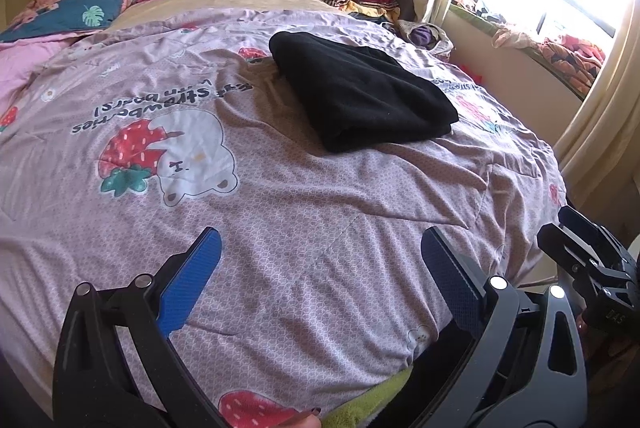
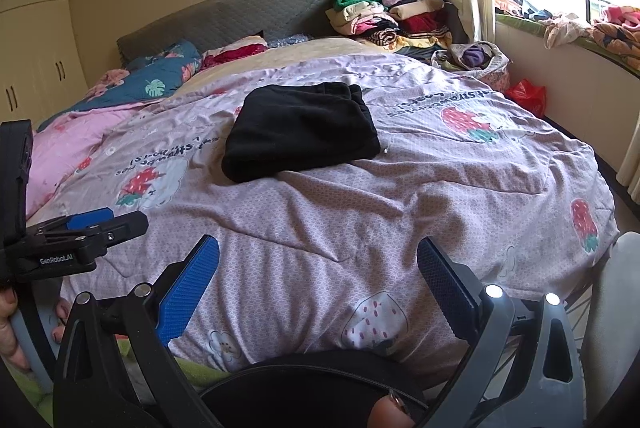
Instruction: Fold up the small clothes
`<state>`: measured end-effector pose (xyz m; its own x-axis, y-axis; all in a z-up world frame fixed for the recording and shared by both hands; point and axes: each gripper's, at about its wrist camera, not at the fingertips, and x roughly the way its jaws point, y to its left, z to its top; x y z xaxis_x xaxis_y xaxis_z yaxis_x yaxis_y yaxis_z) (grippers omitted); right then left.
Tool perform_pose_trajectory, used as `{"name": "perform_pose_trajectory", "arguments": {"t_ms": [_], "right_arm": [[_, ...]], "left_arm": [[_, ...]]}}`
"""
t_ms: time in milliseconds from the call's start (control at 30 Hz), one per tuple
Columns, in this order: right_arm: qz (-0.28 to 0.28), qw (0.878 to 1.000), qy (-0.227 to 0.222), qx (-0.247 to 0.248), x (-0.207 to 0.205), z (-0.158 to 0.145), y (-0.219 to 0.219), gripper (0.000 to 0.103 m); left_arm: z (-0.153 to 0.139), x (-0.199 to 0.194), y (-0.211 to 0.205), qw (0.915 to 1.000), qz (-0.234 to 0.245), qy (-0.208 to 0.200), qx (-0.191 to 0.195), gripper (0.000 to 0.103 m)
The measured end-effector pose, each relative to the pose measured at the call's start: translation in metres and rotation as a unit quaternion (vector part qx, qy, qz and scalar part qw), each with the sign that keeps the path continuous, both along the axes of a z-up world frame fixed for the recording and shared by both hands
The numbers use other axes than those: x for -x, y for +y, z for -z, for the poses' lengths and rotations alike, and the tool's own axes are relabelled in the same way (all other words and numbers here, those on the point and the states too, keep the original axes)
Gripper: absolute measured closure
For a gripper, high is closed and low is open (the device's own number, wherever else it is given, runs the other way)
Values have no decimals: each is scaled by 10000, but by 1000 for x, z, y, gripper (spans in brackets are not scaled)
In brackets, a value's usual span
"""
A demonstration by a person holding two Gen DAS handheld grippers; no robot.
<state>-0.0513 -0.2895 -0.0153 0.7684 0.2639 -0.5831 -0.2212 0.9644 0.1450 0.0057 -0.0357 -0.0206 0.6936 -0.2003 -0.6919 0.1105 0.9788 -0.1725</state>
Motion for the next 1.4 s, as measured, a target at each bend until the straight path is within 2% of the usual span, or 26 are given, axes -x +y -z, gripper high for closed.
{"name": "perform_pose_trajectory", "arguments": {"t_ms": [1400], "right_arm": [[75, 10000, 5, 23, -3, 1, -3, 4]], "left_arm": [[-4, 0, 1, 10000, -34, 2, -51, 9]]}}
